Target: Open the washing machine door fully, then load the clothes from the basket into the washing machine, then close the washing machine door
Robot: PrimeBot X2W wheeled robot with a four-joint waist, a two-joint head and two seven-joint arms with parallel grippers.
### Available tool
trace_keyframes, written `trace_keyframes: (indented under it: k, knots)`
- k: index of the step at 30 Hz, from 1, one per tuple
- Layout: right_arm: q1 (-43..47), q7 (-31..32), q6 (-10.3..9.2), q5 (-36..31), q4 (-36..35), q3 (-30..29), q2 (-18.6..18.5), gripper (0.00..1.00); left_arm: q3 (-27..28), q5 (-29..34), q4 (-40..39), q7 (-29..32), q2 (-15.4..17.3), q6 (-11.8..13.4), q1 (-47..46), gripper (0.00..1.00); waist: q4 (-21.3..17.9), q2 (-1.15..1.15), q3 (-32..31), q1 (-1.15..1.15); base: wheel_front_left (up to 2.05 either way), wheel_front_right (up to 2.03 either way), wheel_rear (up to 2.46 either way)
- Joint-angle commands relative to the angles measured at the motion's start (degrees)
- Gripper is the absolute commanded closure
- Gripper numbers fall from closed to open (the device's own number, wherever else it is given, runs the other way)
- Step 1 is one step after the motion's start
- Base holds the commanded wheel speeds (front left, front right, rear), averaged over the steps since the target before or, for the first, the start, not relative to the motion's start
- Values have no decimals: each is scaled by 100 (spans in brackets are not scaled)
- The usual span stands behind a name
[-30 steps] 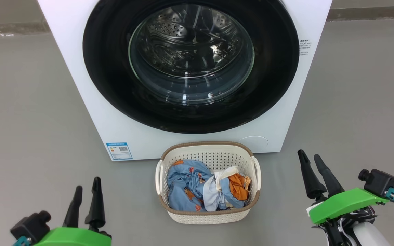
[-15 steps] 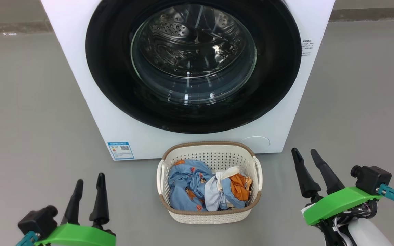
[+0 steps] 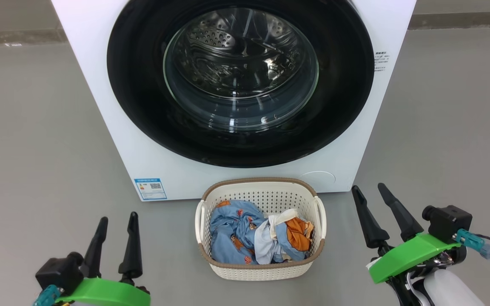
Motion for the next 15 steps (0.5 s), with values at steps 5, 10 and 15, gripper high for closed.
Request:
trace_keyframes:
  k: [5, 10, 15]
  knots:
    - [-312, -169, 33, -348, -99, 187, -121, 0, 121, 378, -69, -141, 150, -6, -331, 0, -4, 0, -10, 0, 0, 0, 0]
    - [-314, -169, 33, -360, -90, 118, -135, 0, 146, 391, -62, -141, 138, -5, -341, 0, -1, 0, -10, 0, 0, 0, 0]
    - [-313, -169, 33, -384, -76, 66, -130, 0, 188, 397, -74, -141, 127, -8, -336, 0, -1, 0, -6, 0, 0, 0, 0]
